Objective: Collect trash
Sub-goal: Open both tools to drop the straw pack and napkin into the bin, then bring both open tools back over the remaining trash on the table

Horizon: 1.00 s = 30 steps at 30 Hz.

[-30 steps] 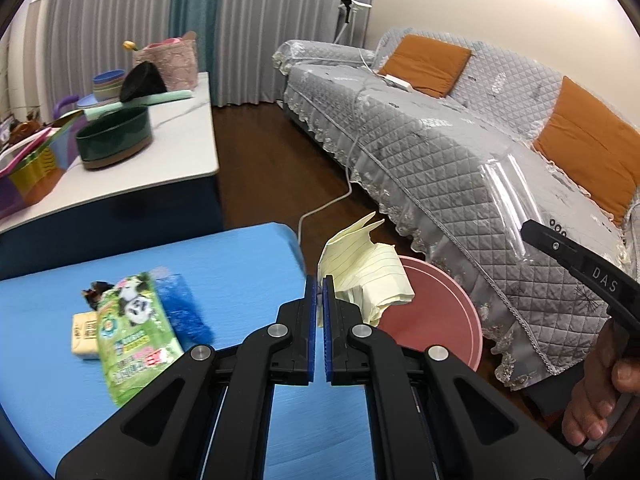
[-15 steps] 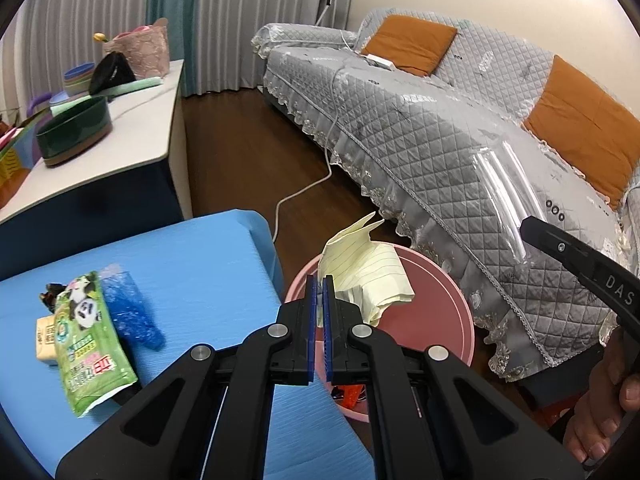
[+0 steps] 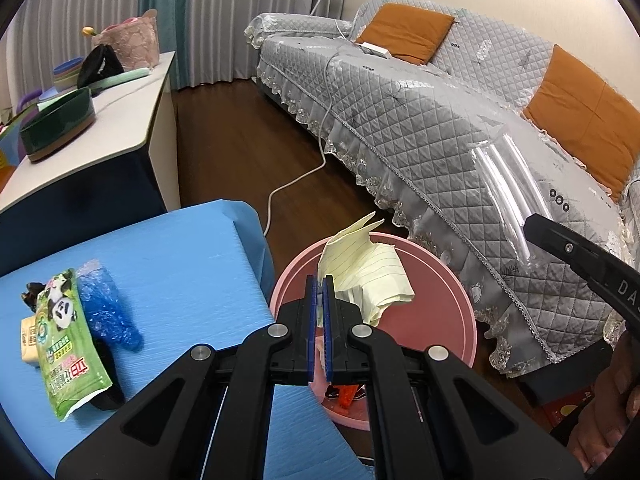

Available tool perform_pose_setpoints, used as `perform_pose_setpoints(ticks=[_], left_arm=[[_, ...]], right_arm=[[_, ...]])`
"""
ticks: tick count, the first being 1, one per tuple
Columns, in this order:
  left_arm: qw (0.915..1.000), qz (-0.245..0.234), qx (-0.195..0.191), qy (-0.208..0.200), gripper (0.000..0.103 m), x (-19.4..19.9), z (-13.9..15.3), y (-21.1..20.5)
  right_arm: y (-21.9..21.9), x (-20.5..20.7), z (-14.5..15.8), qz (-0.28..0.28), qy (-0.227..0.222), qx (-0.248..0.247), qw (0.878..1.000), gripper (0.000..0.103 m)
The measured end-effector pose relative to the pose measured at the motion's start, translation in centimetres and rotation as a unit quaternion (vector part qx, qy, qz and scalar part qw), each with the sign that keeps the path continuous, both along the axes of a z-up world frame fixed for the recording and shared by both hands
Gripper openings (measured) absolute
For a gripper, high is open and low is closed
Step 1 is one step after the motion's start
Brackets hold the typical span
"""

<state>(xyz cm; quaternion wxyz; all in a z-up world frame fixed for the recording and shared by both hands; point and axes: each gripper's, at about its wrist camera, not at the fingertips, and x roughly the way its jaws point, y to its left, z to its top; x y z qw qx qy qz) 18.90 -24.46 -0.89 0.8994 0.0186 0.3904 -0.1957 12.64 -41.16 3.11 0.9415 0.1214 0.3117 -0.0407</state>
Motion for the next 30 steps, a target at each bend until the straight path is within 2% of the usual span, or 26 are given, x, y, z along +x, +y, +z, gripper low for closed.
perform_pose_setpoints(ticks=[1,3,4,10,19,23,27,30], left_arm=[[1.0000,-0.002,0.002,0.004,0.003,0.1,-0.1,-0.2],[0.9999,-0.001,0.007,0.008,0.007,0.3,-0.3,-0.4],[0.9999,0.000,0.006,0.009,0.008,0.3,-0.3,-0.3],[0.9999,0.013,0.000,0.004,0.010,-0.6,0.3,1.4],[0.9985,0.050,-0.006,-0.019,0.010,-3.2,2.5,7.9],[0.9970,0.071,-0.003,-0.032,0.010,-4.4,3.7,11.9],[0.9947,0.091,0.005,-0.047,0.010,-5.1,5.0,15.8],[0.9926,0.108,0.011,-0.056,0.010,-5.5,5.7,18.7]], right_arm=[[-0.1,0.1,-0.1,-0.003,0.004,-0.003,1.000,0.018],[-0.2,0.3,-0.4,-0.012,0.014,-0.009,1.000,0.057],[-0.3,0.2,-0.5,-0.017,0.014,-0.011,1.000,0.059],[-0.7,-0.2,0.0,-0.027,0.000,0.002,1.000,0.059],[2.2,-1.1,1.2,0.005,-0.031,0.003,0.999,0.055],[4.3,-1.4,1.6,0.029,-0.046,0.012,0.998,0.049],[6.5,-1.3,1.5,0.060,-0.050,0.032,0.996,0.035],[8.4,-1.1,1.1,0.086,-0.048,0.047,0.994,0.028]])
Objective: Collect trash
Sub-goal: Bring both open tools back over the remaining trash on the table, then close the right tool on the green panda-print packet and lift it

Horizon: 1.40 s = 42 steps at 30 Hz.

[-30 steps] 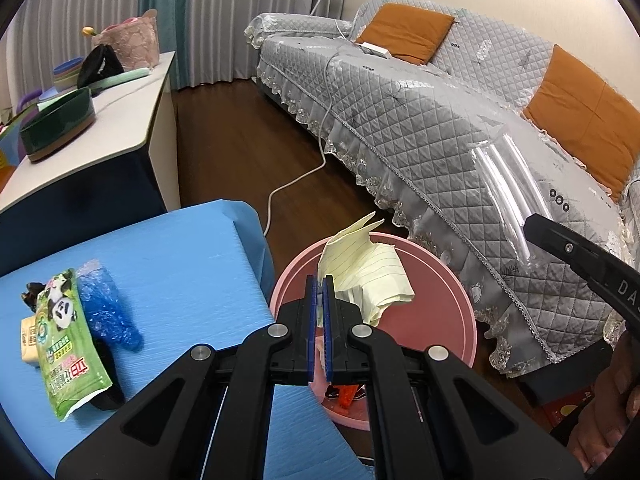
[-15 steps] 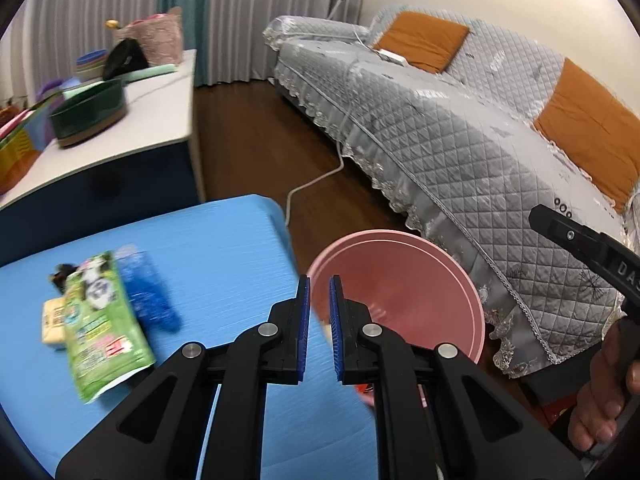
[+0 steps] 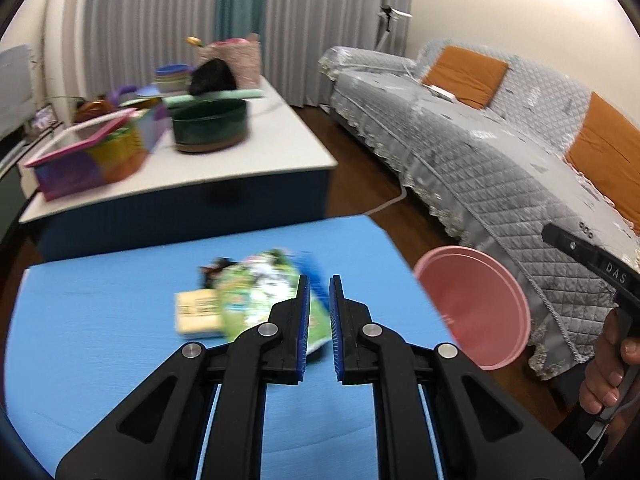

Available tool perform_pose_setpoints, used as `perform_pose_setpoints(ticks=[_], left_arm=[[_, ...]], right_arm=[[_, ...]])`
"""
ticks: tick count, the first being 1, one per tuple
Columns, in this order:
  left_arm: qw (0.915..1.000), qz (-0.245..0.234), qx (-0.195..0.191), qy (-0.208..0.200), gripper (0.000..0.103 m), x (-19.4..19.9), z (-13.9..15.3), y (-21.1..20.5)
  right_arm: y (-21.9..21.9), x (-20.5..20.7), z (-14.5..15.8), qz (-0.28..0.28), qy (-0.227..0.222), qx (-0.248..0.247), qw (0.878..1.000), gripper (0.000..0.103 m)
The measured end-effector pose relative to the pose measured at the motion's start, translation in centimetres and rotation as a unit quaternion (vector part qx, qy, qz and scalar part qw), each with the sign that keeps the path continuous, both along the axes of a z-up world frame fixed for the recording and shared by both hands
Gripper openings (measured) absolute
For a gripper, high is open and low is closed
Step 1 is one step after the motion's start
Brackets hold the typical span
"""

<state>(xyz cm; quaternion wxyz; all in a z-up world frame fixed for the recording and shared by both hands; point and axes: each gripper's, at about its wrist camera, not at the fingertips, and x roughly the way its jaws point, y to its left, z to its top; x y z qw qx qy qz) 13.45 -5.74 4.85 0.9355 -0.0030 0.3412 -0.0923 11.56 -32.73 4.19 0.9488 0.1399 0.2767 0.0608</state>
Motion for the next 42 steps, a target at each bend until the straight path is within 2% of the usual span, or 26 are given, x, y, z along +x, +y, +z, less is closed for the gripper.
perform_pose_setpoints(ticks=[6,11,13,14,15,19,23,26,29,38,40,42], left_arm=[[0.9992,0.036,-0.009,-0.014,0.010,-0.4,0.6,5.0],[0.9973,0.067,-0.028,-0.003,0.010,-0.7,-1.6,7.7],[0.9968,0.077,-0.024,0.000,0.011,-0.6,-2.5,8.2],[0.9963,0.082,-0.026,0.000,0.015,-0.6,-2.9,8.5],[0.9958,0.086,-0.030,0.001,0.020,-0.6,-3.1,8.7],[0.9951,0.096,-0.025,-0.002,0.024,-0.2,-3.9,9.7],[0.9939,0.105,-0.033,0.003,0.034,0.3,-4.4,10.6],[0.9937,0.109,-0.024,0.007,0.035,0.6,-4.9,10.8],[0.9935,0.111,-0.025,0.008,0.039,0.8,-5.1,11.1],[0.9925,0.119,-0.026,0.014,0.039,1.1,-5.6,11.9],[0.9917,0.123,-0.030,0.018,0.039,1.2,-5.8,12.3],[0.9910,0.128,-0.035,0.022,0.039,1.3,-5.9,12.6]], right_arm=[[4.2,0.5,-0.9,0.048,0.003,0.001,0.999,0.028],[7.8,1.4,-2.1,0.085,0.018,-0.001,0.996,0.029],[9.3,1.8,-2.7,0.098,0.026,-0.007,0.995,0.029],[10.1,2.1,-3.2,0.105,0.033,-0.010,0.994,0.029],[10.7,2.5,-3.5,0.110,0.038,-0.012,0.993,0.032],[12.7,3.7,-4.9,0.124,0.053,-0.021,0.991,0.037],[14.3,5.1,-6.2,0.133,0.071,-0.023,0.988,0.045],[15.3,6.1,-7.2,0.139,0.084,-0.020,0.986,0.050],[16.1,7.0,-8.2,0.148,0.100,-0.016,0.984,0.051],[18.4,8.3,-10.0,0.179,0.136,-0.023,0.974,0.052],[18.8,8.4,-10.2,0.185,0.140,-0.030,0.972,0.046],[19.0,8.2,-10.3,0.190,0.140,-0.036,0.971,0.027]])
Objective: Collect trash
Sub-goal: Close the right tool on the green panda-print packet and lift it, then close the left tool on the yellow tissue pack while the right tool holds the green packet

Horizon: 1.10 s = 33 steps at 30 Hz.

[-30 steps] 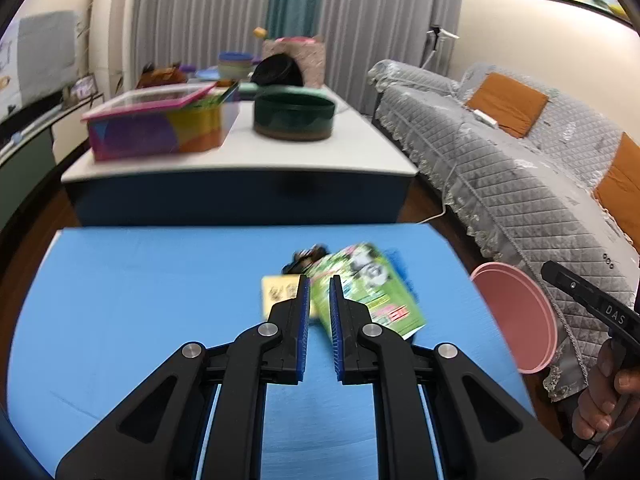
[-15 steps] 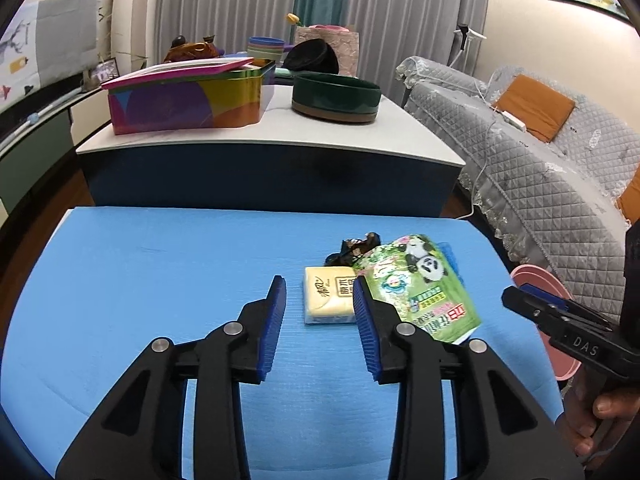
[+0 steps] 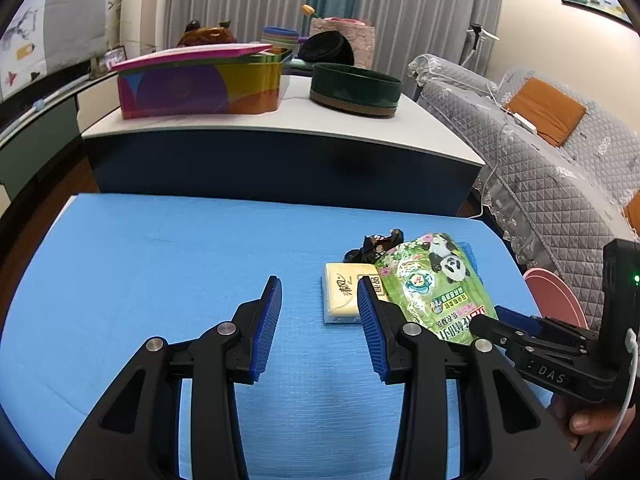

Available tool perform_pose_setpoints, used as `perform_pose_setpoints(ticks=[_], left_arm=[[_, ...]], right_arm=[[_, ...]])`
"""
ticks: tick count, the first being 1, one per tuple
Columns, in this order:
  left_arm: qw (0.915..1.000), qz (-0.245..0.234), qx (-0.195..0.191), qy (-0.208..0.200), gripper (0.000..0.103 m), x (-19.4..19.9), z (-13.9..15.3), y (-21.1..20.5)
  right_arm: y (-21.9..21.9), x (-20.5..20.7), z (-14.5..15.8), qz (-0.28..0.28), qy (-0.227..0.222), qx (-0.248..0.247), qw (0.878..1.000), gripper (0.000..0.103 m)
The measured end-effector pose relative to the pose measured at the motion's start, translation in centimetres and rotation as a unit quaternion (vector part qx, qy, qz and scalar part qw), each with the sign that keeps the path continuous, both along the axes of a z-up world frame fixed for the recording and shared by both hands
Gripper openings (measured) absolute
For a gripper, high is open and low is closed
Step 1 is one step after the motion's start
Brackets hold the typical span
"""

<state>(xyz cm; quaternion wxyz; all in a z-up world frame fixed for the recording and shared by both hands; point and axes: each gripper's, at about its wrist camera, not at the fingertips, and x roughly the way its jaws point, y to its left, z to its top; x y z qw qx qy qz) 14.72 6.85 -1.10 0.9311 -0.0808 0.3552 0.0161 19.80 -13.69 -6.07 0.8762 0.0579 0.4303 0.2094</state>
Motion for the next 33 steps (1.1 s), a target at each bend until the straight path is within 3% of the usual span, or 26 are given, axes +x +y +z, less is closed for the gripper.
perform_pose_setpoints(ticks=[3,8,11,14,18,21,26,33], left_arm=[[1.0000,0.004,0.000,0.003,0.039,0.1,-0.2,0.1],[0.9999,0.008,-0.004,0.011,0.040,0.4,-0.5,0.0],[0.9998,0.010,0.003,0.015,0.051,0.4,-0.9,-0.5],[0.9997,0.010,0.007,0.021,0.059,0.7,-1.4,-1.1],[0.9995,0.005,0.012,0.029,0.076,1.4,-2.2,-2.1],[0.9991,0.001,0.022,0.037,0.082,2.0,-2.9,-3.0],[0.9984,-0.002,0.028,0.050,0.090,3.5,-4.2,-3.9],[0.9970,0.002,0.017,0.076,0.090,5.4,-6.5,-4.4]], right_arm=[[0.2,-0.4,0.3,0.008,-0.010,-0.003,1.000,0.012],[-0.9,-1.7,2.6,0.014,-0.050,0.025,0.998,0.005],[-2.0,-2.5,4.1,0.010,-0.075,0.044,0.996,0.002],[-3.2,-3.2,5.2,-0.001,-0.091,0.053,0.994,0.001],[-4.4,-3.4,4.8,-0.007,-0.084,0.054,0.995,0.001],[-5.2,-3.5,4.3,-0.010,-0.077,0.053,0.996,0.001],[-6.0,-3.8,4.3,-0.006,-0.072,0.067,0.995,0.001],[-6.0,-4.2,4.5,0.003,-0.075,0.071,0.995,0.001]])
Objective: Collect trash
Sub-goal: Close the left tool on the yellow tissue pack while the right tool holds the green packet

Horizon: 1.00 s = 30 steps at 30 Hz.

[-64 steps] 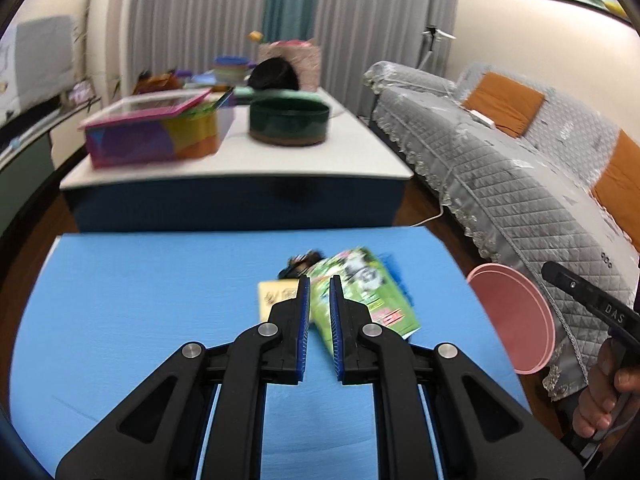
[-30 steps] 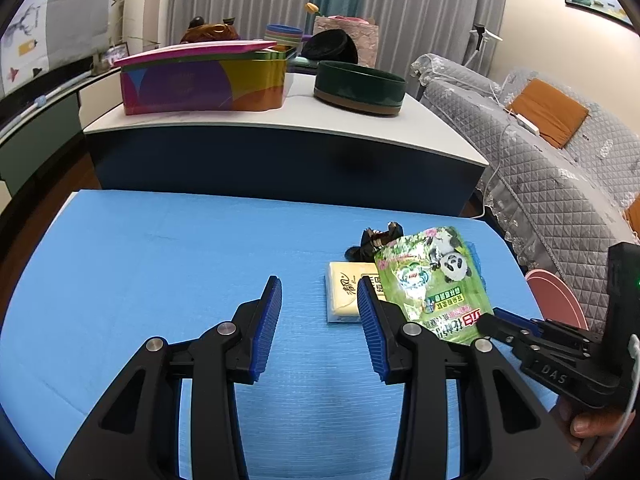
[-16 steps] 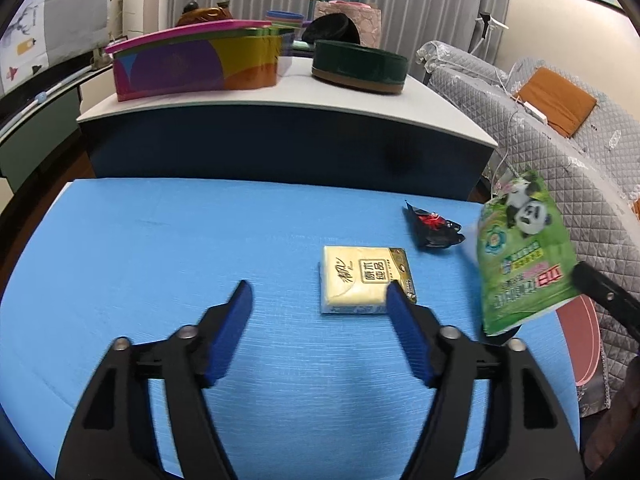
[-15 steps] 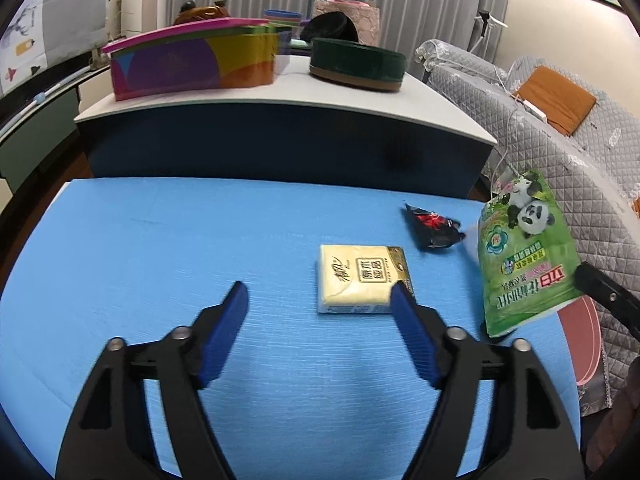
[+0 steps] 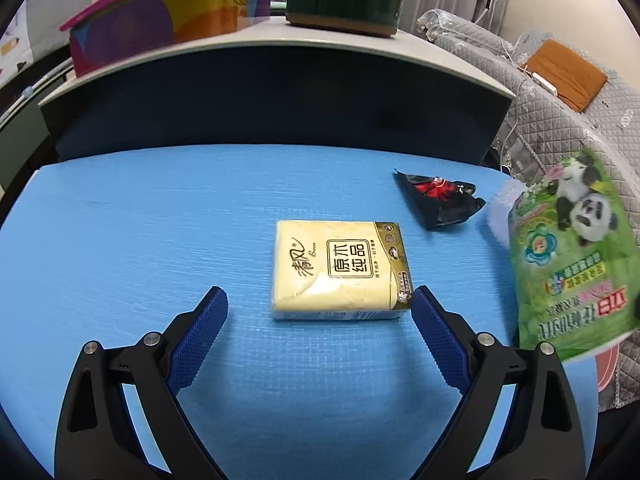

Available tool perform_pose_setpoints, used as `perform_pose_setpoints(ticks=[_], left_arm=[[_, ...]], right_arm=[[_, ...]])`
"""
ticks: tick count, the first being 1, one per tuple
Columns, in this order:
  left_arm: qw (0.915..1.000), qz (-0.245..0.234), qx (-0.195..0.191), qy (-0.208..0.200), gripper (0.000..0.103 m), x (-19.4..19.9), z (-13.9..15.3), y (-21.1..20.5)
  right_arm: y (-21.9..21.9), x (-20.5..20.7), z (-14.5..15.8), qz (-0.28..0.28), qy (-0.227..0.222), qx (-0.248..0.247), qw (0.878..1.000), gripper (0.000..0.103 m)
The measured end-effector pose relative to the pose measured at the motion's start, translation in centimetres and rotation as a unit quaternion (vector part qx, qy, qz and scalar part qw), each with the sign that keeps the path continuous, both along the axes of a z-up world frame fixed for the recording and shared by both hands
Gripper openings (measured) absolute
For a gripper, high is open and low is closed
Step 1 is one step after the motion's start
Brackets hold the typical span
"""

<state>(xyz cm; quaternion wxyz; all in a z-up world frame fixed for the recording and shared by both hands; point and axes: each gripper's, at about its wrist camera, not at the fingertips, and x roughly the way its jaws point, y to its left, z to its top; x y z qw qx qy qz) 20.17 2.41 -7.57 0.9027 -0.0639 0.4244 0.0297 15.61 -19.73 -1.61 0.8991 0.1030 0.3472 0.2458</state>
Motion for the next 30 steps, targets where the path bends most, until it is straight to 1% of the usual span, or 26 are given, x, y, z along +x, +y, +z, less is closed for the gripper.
perform_pose_setpoints(ticks=[5,7,9,11,12,14,16,17,18,19,20,23,27,30], left_arm=[[0.9999,-0.002,0.010,0.006,0.089,0.5,-0.4,-0.5],[0.9999,-0.003,0.009,0.004,0.086,0.5,-0.4,-0.5],[0.9999,-0.006,0.007,0.006,0.070,0.5,-0.4,-0.5],[0.9999,-0.005,0.006,0.010,0.063,0.5,-0.4,-0.4],[0.9999,-0.004,0.005,0.009,0.061,0.5,-0.4,-0.3],[1.0000,0.000,0.001,0.010,0.061,0.3,-0.3,-0.1],[1.0000,0.003,-0.001,0.007,0.062,0.1,0.0,0.0],[1.0000,0.006,0.000,0.005,0.074,0.0,0.2,0.0],[1.0000,0.009,-0.001,0.003,0.088,0.0,0.3,0.0],[0.9999,0.013,-0.004,-0.001,0.092,0.0,0.4,0.0],[0.9998,0.020,-0.009,-0.004,0.093,0.1,0.6,0.0],[0.9992,0.033,-0.023,0.006,0.094,1.0,0.4,-0.2],[0.9985,0.050,-0.007,0.021,0.094,2.4,-0.5,-1.1],[0.9981,0.056,-0.005,0.024,0.094,3.0,-0.8,-1.5]], right_arm=[[0.5,-0.3,0.2,0.008,-0.005,-0.001,1.000,0.001],[0.6,-0.4,0.2,0.010,-0.007,-0.003,1.000,0.001],[0.7,-0.4,0.4,0.011,-0.009,-0.003,1.000,0.001],[0.8,-0.5,0.4,0.012,-0.010,-0.003,1.000,0.001],[0.8,-0.5,0.5,0.012,-0.011,-0.003,1.000,0.001],[0.9,-0.7,0.5,0.013,-0.012,-0.005,1.000,0.001],[0.9,-0.9,0.6,0.013,-0.014,-0.005,1.000,0.001],[0.8,-1.0,0.7,0.013,-0.015,-0.004,1.000,0.001],[0.8,-1.0,0.8,0.013,-0.015,-0.004,1.000,0.001],[0.7,-1.1,0.9,0.013,-0.016,-0.004,1.000,0.001],[0.7,-1.2,1.0,0.013,-0.018,-0.004,1.000,0.001],[0.6,-1.3,1.0,0.011,-0.019,-0.006,1.000,0.001],[0.4,-1.3,1.0,0.011,-0.019,-0.008,1.000,0.001],[0.5,-1.2,0.9,0.012,-0.018,-0.013,1.000,0.001]])
